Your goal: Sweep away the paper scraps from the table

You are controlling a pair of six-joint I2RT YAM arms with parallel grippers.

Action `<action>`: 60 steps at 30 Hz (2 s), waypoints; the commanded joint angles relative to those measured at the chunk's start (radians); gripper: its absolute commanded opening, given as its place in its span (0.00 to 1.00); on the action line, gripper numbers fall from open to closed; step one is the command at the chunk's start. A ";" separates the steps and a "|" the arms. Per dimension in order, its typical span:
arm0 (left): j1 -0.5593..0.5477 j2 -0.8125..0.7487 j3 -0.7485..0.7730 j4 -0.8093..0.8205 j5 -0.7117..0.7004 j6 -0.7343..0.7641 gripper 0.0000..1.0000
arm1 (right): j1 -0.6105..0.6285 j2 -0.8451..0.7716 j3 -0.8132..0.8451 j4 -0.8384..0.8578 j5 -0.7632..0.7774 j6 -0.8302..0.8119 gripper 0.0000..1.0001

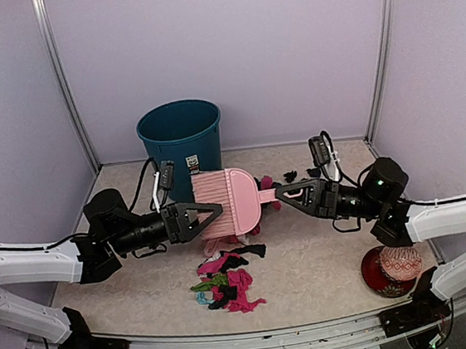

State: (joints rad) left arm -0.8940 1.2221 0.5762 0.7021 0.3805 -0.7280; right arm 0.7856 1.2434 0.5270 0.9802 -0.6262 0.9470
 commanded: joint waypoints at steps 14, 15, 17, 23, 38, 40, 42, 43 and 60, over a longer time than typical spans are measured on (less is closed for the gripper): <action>-0.040 0.003 0.091 -0.681 -0.524 0.034 0.96 | 0.009 -0.416 0.141 -1.010 0.657 -0.530 0.00; -0.049 0.018 0.106 -0.722 -0.556 0.031 0.95 | 0.009 -0.422 0.143 -1.027 0.671 -0.541 0.00; -0.064 0.047 0.129 -0.786 -0.598 0.027 0.94 | 0.009 -0.430 0.137 -1.048 0.687 -0.556 0.00; -0.092 0.143 0.206 -0.896 -0.665 0.044 0.92 | 0.009 -0.417 0.141 -1.072 0.733 -0.585 0.00; -0.103 0.397 0.442 -1.036 -0.667 0.114 0.87 | 0.009 -0.384 0.136 -1.069 0.733 -0.602 0.00; -0.109 0.431 0.466 -1.054 -0.682 0.117 0.85 | 0.009 -0.394 0.129 -1.072 0.735 -0.600 0.00; -0.111 0.459 0.484 -1.066 -0.699 0.119 0.83 | 0.008 -0.404 0.121 -1.071 0.741 -0.596 0.00; -0.111 0.474 0.493 -1.073 -0.706 0.124 0.81 | 0.009 -0.409 0.116 -1.073 0.741 -0.595 0.00; -0.080 0.607 0.577 -1.117 -0.784 0.208 0.58 | 0.009 -0.433 0.099 -1.084 0.727 -0.583 0.00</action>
State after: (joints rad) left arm -0.9928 1.8061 1.1343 -0.4026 -0.4007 -0.5518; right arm 0.7872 0.8253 0.6357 -0.1154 0.0986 0.3592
